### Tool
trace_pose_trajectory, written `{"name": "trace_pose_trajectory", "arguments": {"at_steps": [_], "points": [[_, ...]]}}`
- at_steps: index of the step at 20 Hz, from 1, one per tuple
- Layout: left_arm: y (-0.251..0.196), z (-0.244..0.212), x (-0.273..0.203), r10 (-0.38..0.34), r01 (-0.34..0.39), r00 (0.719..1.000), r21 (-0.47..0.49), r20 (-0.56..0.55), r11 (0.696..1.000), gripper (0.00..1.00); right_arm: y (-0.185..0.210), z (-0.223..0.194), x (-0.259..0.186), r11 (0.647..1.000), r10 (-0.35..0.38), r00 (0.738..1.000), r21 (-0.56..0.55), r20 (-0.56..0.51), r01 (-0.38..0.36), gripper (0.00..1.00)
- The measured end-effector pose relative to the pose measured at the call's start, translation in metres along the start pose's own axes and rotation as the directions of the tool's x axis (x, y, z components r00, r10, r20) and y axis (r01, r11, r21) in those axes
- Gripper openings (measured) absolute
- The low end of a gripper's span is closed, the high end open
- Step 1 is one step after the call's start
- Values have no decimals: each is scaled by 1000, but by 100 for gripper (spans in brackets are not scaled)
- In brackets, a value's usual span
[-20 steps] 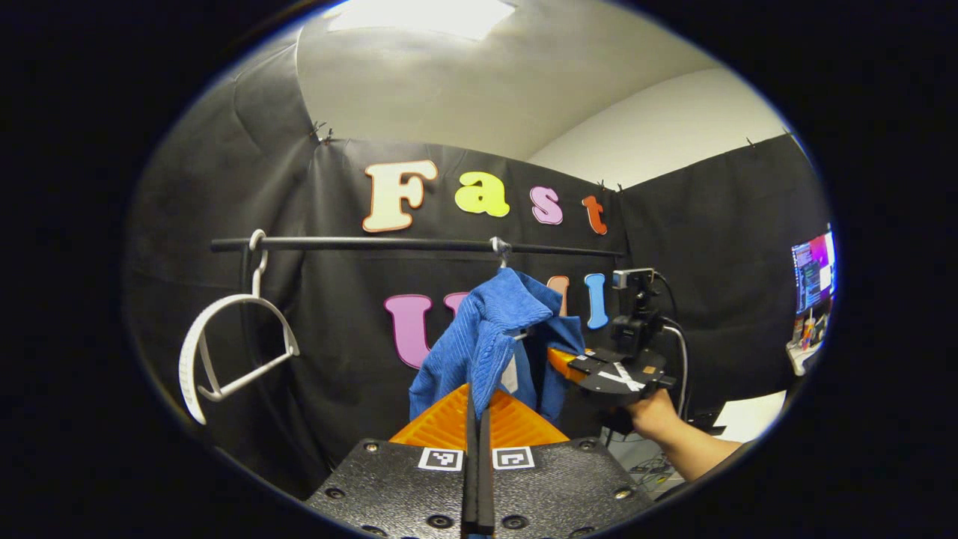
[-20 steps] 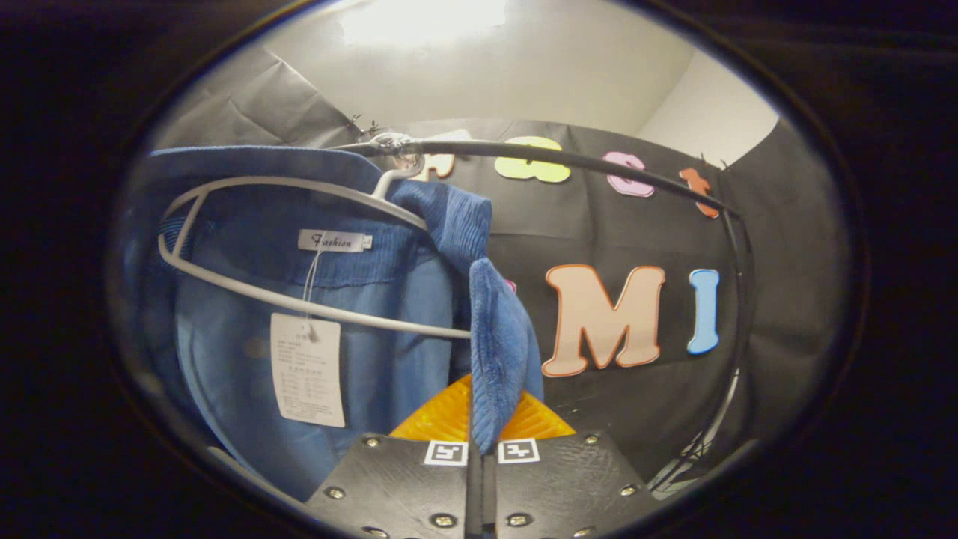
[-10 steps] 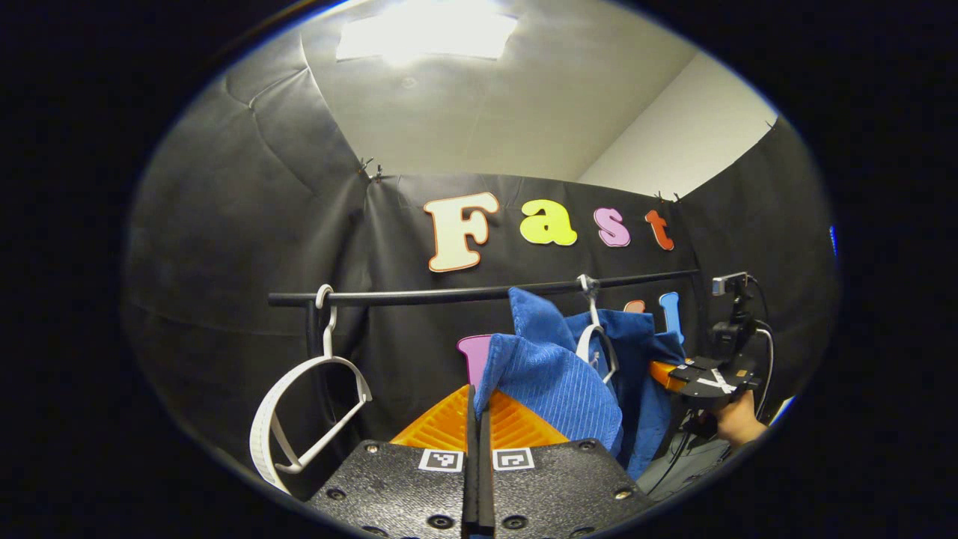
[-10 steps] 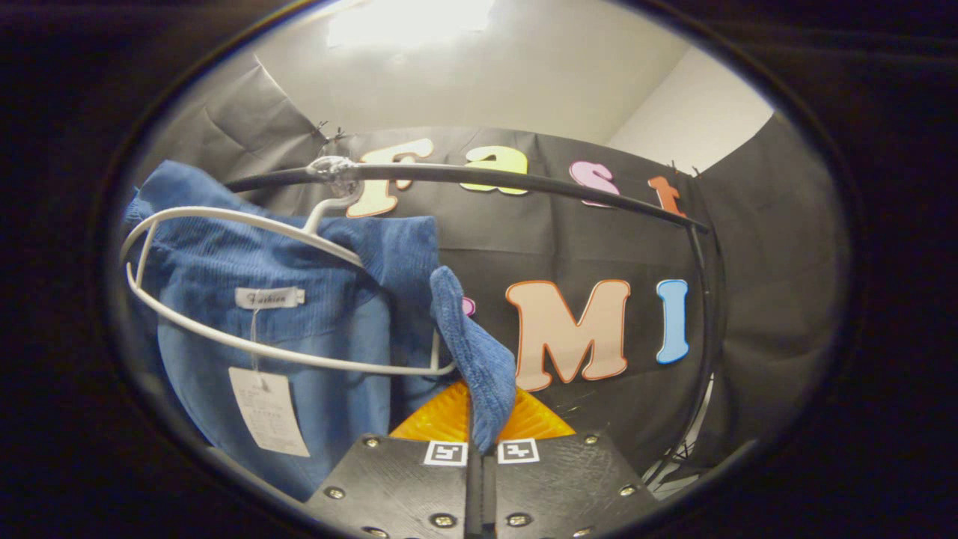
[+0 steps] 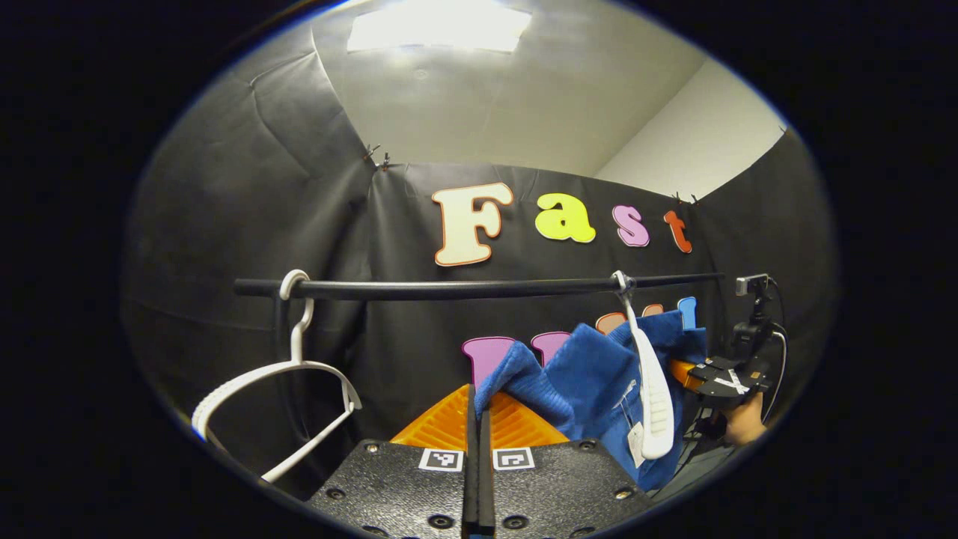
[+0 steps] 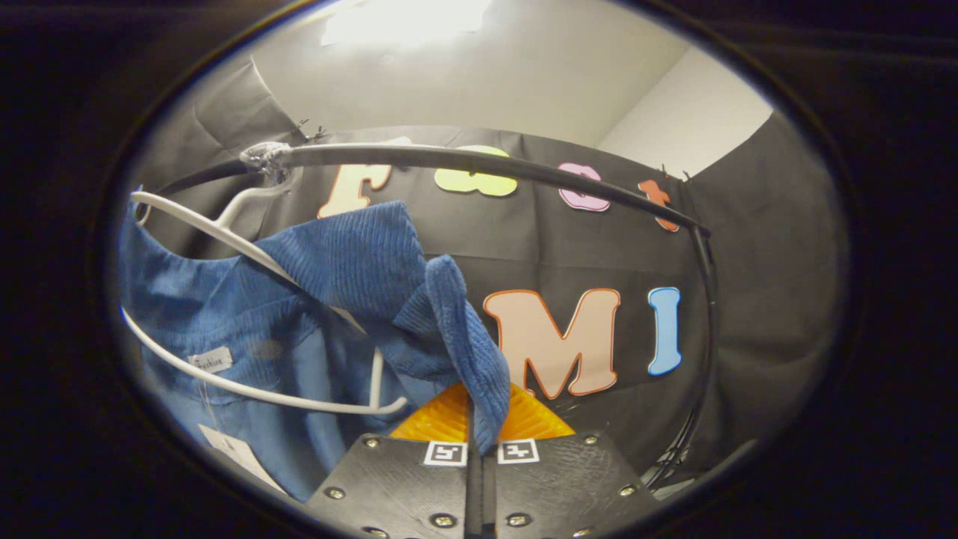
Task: Grasp the clothes on the hanger with both hands and then place them into the laundry hamper below.
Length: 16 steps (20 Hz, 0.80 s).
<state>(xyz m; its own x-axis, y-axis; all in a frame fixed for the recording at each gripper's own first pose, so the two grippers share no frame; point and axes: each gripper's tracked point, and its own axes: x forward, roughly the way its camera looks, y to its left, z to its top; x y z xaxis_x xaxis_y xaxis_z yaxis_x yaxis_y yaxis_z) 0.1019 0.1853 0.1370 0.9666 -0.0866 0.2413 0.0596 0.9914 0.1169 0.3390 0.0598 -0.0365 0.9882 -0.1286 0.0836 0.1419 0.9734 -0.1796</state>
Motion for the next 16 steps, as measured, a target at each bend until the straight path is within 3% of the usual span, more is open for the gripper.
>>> {"name": "trace_pose_trajectory", "arguments": {"at_steps": [4, 9, 13, 16], "points": [[0, -3, 21, 18, -18, 999, 21, 31, 1000, 0, -12, -5, 29, 1000, -16, 1000, 2, 5, 16, 0], [6, -32, 35, 50, -51, 998, 26, 27, 998, 0, -5, -52, 63, 1000, 10, 996, 15, -87, -9, 1], [2, -65, 42, 14, -16, 999, -48, -51, 999, 0, 6, -75, 68, 1000, 15, 995, -24, -103, -17, 0], [10, -73, 38, 30, -35, 998, -72, -62, 997, 0, 8, -99, 70, 1000, 14, 989, -19, -146, -17, 0]]}}
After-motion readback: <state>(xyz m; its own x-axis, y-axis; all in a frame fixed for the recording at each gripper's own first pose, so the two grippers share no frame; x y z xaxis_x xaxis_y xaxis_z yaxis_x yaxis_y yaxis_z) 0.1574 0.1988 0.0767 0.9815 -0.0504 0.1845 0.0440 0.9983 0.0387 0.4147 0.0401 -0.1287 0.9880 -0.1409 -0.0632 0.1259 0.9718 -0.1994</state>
